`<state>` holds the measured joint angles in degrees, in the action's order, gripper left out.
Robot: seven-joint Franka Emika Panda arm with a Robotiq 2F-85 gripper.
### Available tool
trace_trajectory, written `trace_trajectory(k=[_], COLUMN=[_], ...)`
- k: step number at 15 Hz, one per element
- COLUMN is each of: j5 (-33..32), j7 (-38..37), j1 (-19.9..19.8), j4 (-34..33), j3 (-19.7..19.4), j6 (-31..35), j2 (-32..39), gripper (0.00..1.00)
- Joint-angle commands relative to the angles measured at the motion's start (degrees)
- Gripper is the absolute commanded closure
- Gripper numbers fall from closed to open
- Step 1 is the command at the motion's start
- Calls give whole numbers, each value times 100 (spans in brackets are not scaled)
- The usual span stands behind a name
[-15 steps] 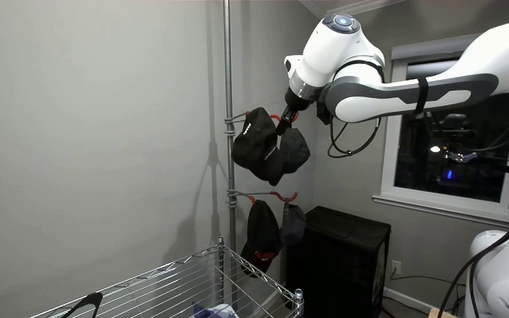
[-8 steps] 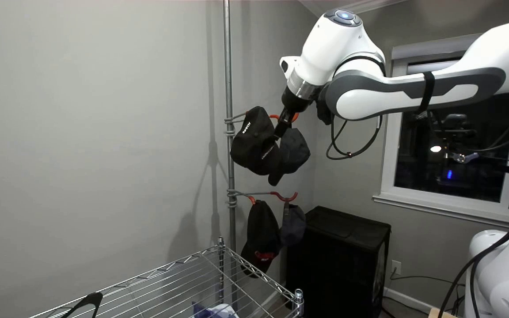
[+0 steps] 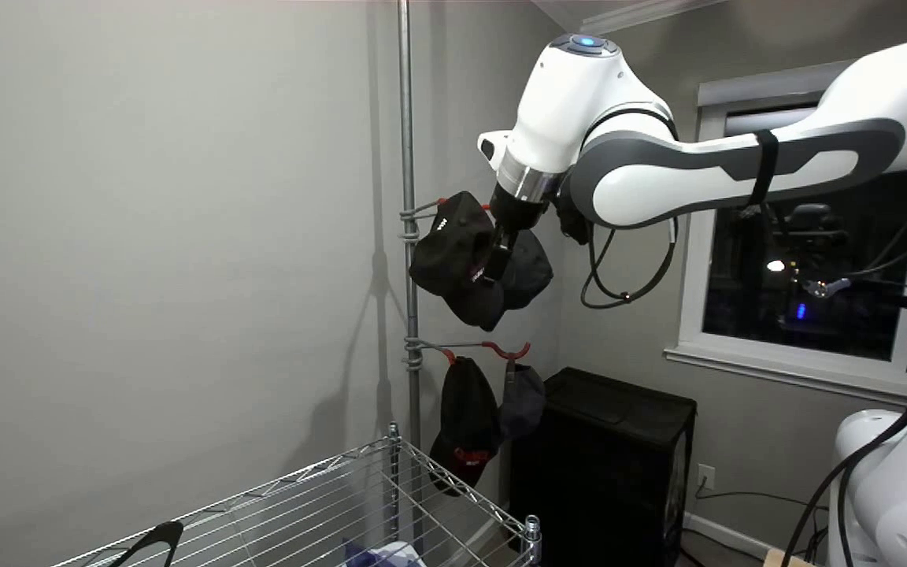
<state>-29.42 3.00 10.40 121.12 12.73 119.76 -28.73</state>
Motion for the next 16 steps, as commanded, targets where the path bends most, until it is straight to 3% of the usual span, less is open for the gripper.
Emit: trace_trajectory(k=[1,6,11,16], j5=[637,1246,1588,1456], j7=[194,-72,-389,-320], j1=[148,207,216,194], j4=[-69,-243,-457,-383], j3=[84,177,241,243], j6=[-577,-1154,-1303,-1153], j2=[312,821,1128,1106], gripper=[0,0,0,0])
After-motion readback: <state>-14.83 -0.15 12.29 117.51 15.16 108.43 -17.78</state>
